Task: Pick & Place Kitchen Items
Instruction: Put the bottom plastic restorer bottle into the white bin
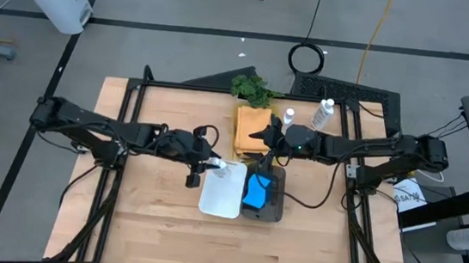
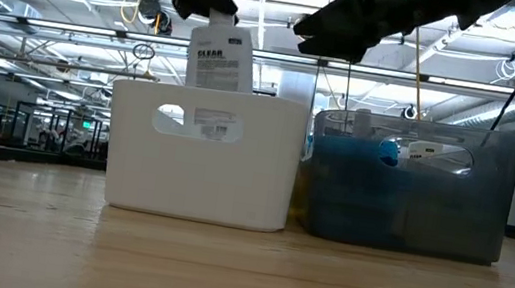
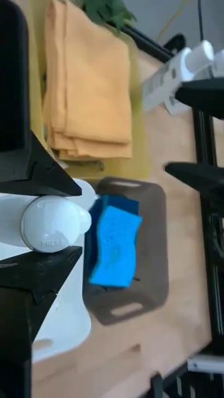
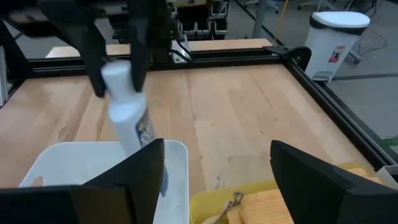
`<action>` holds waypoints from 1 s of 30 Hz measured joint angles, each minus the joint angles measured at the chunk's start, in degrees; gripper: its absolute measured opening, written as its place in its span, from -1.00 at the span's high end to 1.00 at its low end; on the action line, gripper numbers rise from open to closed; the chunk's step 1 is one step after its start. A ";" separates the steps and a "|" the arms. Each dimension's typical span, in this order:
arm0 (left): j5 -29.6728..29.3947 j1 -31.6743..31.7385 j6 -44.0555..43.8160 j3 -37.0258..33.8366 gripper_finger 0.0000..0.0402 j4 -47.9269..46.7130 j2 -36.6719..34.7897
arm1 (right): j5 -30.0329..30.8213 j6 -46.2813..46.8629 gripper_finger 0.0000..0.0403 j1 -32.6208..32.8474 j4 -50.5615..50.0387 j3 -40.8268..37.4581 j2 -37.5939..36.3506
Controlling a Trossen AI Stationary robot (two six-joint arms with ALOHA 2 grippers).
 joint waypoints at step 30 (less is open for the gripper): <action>-3.37 0.33 -1.00 -5.03 -0.07 6.65 4.10 | 0.15 -0.12 -0.27 0.00 -0.30 -0.07 0.00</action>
